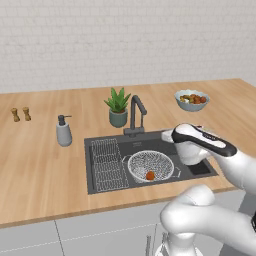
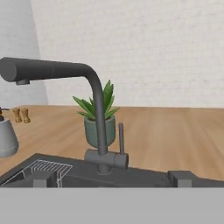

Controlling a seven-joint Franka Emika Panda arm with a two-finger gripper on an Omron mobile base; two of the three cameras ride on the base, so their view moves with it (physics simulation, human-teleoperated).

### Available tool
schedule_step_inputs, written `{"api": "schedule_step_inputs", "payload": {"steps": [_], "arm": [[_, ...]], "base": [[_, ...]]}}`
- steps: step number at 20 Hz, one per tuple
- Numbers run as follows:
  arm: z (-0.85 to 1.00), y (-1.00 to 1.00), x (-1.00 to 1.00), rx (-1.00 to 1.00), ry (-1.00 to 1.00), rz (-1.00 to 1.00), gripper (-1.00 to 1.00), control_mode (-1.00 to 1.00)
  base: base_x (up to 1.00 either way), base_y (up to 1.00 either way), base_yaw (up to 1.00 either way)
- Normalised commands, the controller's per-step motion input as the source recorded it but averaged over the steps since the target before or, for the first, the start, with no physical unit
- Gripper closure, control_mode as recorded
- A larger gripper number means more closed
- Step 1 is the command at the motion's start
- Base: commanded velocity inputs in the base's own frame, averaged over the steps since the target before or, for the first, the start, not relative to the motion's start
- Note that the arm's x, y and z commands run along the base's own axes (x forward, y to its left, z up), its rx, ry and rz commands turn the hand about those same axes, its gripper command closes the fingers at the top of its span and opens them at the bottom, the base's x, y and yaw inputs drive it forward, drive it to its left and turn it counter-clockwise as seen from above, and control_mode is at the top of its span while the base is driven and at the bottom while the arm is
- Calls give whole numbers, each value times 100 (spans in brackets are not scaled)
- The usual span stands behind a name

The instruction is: Put the colander in the sink, put the tangerine in the colander, and turn on the sink faucet and pour water over the colander.

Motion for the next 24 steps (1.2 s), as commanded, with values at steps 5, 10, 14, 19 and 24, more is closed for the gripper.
{"api": "schedule_step_inputs", "payload": {"steps": [5,10,14,19,24], "arm": [[0,0,30,0,-13,0,-100,-100],[0,0,26,0,-1,0,-100,-100],[0,0,27,0,0,0,-100,-100],[0,0,26,0,0,0,-100,-100],[1,0,13,0,8,0,-100,-100]], "base": [[0,0,0],[0,0,0],[0,0,0],[0,0,0],[0,0,0]]}}
